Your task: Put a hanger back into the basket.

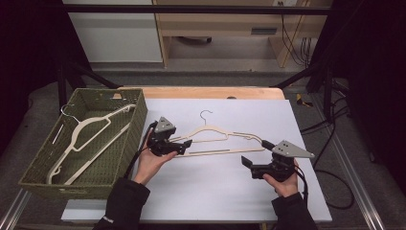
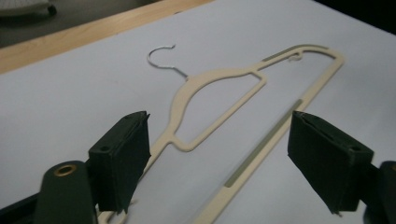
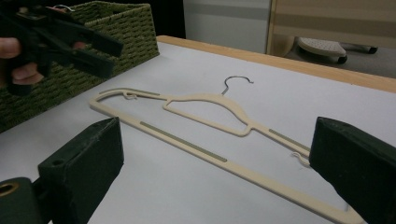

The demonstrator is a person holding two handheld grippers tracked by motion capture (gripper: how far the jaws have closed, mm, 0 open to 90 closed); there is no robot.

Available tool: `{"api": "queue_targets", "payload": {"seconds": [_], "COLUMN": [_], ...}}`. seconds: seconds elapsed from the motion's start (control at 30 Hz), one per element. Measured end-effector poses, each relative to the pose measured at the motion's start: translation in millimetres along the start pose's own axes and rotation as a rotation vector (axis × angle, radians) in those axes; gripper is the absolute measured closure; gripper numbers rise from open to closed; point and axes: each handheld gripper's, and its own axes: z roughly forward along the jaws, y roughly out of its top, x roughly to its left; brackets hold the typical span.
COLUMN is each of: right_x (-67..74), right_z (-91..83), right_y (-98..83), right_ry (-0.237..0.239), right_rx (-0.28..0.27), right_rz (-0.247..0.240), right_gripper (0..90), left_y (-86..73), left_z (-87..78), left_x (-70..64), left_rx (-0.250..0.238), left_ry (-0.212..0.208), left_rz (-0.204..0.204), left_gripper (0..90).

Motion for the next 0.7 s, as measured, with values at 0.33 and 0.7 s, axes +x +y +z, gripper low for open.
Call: {"api": "queue_targets", "payload": {"seconds": [0.33,0.7], "right_x": [-0.6,-0.8], "right_z": [3.1,4.7], "right_y": [-1.9,-3.2], "right_ry": [0.004,0.010], "right_rx": [0.013,0.020], "right_rz": [-0.002,-0.004], "right_gripper": [3.7,3.9], "left_y": [-21.8,-32.9], "left_z": [41.7,56.7], "left_x": [38.2,50.9], "left_rx": [0.125,0.193], "left_ry": [0.064,0.102], "left_rz": [-0.054,-0.043], "left_gripper": [34.4,56.2]}}
